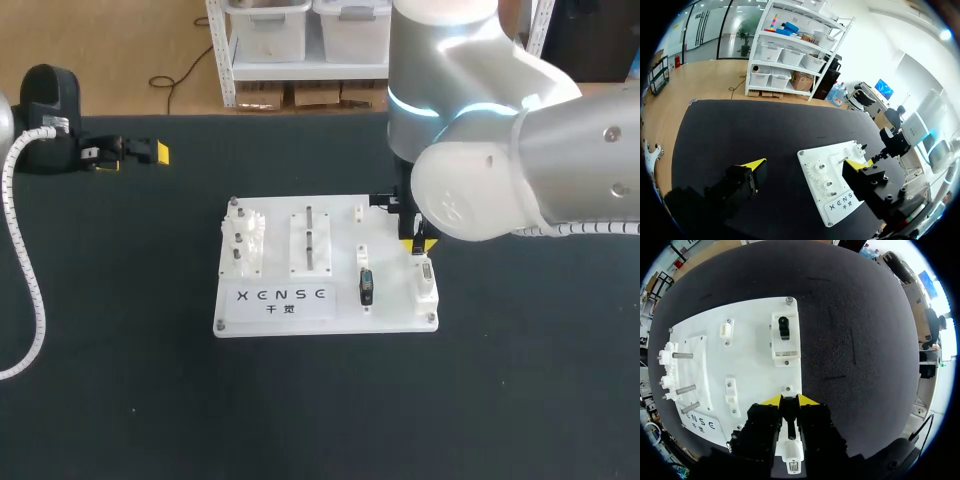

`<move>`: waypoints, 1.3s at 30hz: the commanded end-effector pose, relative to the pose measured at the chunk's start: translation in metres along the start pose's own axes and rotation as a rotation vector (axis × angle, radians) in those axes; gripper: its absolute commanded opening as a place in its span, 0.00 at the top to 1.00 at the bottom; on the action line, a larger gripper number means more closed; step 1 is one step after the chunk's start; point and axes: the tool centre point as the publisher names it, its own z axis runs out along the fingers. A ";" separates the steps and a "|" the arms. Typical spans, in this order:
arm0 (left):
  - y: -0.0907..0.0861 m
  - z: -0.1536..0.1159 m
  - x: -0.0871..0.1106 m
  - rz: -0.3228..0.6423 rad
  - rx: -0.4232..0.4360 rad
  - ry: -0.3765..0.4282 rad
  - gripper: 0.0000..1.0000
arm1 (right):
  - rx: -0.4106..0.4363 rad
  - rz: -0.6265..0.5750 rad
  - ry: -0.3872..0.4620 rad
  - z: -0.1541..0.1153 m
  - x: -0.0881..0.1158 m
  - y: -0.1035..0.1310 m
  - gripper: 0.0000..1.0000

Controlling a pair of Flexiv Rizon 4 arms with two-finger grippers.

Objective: Insert the USB connector, Ethernet cable, and multi-pin plug into their matching sockets one by one.

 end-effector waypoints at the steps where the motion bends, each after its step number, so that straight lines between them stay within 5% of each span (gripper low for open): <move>1: 0.000 0.000 0.000 0.000 0.000 0.000 0.00 | 0.002 -0.005 0.005 0.012 -0.005 -0.001 1.00; 3: 0.000 0.000 0.000 0.000 0.000 0.000 0.00 | 0.004 -0.010 0.003 0.010 -0.005 0.000 0.95; 4: 0.000 0.000 0.000 0.000 0.000 0.000 0.00 | -0.002 -0.012 0.004 0.009 -0.004 0.000 0.71; 5: 0.000 0.000 0.000 0.000 0.000 0.000 0.00 | -0.005 -0.011 0.005 0.006 -0.004 0.001 0.11; 6: 0.000 0.000 0.000 0.000 0.000 0.000 0.00 | -0.008 -0.013 -0.001 0.002 -0.003 0.002 0.00; 23: 0.000 0.000 0.000 0.000 0.000 0.000 0.00 | -0.005 -0.102 -0.135 -0.069 0.019 0.039 0.00; 39: 0.000 0.000 0.000 0.000 0.000 0.000 0.00 | 0.001 -0.135 -0.099 -0.053 0.057 0.067 0.00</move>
